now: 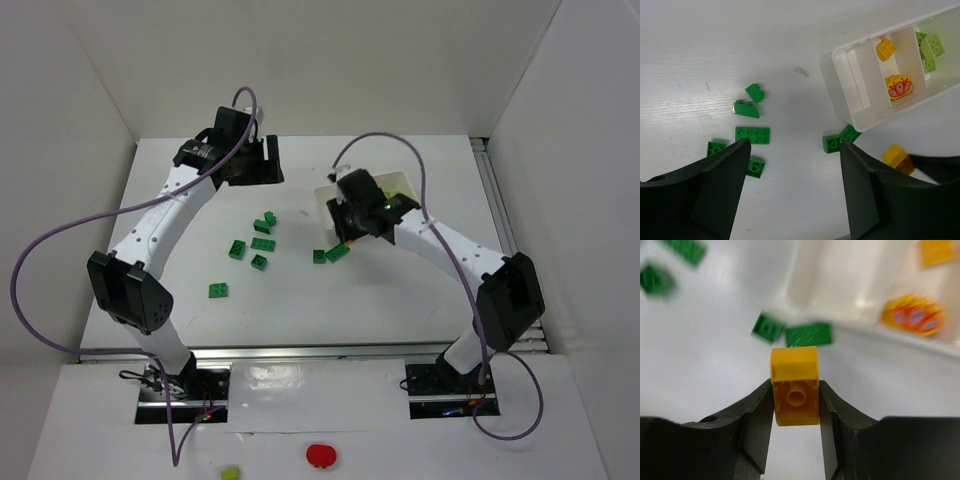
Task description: Sort the legos into containers by color
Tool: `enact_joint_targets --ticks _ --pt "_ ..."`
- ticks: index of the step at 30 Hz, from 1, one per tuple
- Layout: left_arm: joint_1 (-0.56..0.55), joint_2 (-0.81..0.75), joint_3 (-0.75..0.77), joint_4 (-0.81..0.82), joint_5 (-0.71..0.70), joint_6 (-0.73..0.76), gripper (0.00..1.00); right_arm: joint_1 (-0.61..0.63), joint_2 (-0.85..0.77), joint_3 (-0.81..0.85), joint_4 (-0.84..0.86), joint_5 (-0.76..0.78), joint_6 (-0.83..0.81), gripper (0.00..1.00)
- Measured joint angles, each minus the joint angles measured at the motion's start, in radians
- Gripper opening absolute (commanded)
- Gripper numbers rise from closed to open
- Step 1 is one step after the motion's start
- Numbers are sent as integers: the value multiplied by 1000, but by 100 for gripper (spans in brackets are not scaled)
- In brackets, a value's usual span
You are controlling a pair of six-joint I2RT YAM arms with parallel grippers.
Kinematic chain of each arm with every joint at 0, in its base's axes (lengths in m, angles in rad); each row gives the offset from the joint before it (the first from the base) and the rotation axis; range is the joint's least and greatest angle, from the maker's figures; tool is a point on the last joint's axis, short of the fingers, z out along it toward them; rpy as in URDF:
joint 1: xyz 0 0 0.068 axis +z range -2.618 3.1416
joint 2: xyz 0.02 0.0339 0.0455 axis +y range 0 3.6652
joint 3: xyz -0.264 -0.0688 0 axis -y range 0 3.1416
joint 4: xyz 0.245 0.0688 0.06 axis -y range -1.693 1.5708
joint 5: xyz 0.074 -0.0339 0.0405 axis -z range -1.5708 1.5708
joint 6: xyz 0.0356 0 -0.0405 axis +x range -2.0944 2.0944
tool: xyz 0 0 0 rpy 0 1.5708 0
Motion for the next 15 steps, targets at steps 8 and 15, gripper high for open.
enact_joint_targets --ticks 8,15 --pt "2 12 -68 -3 0 1 84 -206 140 275 48 142 44 34" --pt "18 63 -112 -31 0 -2 84 -278 384 397 55 163 47 36"
